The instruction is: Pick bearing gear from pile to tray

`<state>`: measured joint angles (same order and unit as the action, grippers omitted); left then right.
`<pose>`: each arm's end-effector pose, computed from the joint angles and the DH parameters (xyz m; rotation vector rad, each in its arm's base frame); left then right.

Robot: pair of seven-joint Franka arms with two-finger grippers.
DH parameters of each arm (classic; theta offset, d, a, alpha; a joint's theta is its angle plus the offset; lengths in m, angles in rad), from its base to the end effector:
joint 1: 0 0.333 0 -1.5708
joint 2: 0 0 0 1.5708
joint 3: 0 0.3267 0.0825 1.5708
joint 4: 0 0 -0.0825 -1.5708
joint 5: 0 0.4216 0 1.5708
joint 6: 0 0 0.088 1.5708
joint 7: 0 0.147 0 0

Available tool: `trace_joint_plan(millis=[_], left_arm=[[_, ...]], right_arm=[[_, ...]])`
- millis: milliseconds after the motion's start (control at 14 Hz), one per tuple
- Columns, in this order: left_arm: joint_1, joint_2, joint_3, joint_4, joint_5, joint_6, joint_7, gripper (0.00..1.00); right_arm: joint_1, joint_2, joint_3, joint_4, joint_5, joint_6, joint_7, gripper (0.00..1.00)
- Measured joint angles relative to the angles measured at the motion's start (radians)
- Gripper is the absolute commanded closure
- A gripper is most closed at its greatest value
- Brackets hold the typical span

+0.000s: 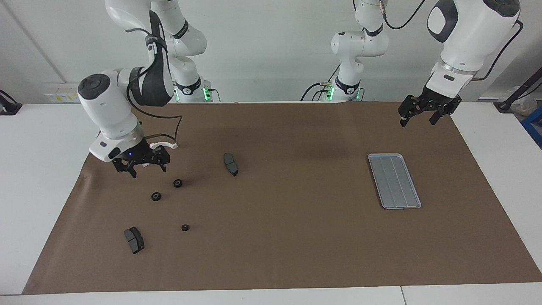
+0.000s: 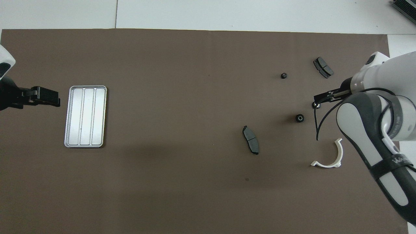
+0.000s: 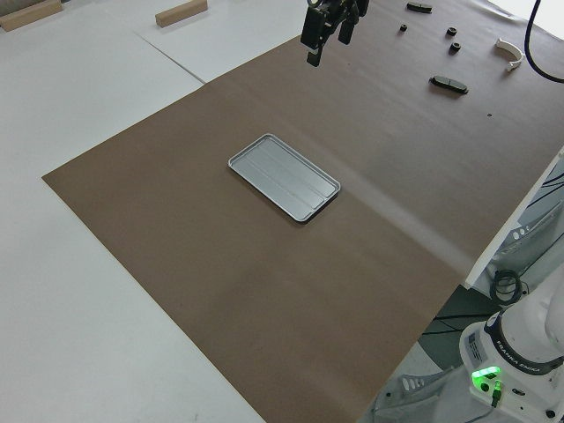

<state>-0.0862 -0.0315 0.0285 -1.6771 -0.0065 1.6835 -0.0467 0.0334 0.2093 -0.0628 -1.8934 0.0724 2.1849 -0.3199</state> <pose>0.5912 -0.0348 0.5693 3.1317 -0.0163 0.0587 0.6535 -0.0130 0.3538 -3.0808 -0.3920 -0.1396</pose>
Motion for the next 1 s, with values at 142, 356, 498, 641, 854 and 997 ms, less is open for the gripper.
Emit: trace_joint_plan(millis=[142,356,498,641,854,997], left_arm=[[0.000,0.000,0.000,0.000,0.000,0.000,0.000,0.00],[0.000,0.000,0.000,0.000,0.000,0.000,0.000,0.00],[0.000,0.000,0.000,0.000,0.000,0.000,0.000,0.00],[0.000,0.000,0.000,0.000,0.000,0.000,0.000,0.00],[0.000,0.000,0.000,0.000,0.000,0.000,0.000,0.00],[0.000,0.000,0.000,0.000,0.000,0.000,0.000,0.00]], right_arm=[[-0.018,0.052,-0.002,-0.021,0.017,0.081,-0.092,0.00],[-0.034,0.089,-0.002,-0.081,0.021,0.203,-0.166,0.00],[-0.035,0.103,-0.002,-0.111,0.021,0.243,-0.174,0.00],[-0.035,0.119,-0.002,-0.128,0.021,0.273,-0.175,0.00],[-0.038,0.129,-0.002,-0.143,0.021,0.278,-0.196,0.00],[-0.052,0.139,-0.003,-0.151,0.021,0.300,-0.222,0.30]])
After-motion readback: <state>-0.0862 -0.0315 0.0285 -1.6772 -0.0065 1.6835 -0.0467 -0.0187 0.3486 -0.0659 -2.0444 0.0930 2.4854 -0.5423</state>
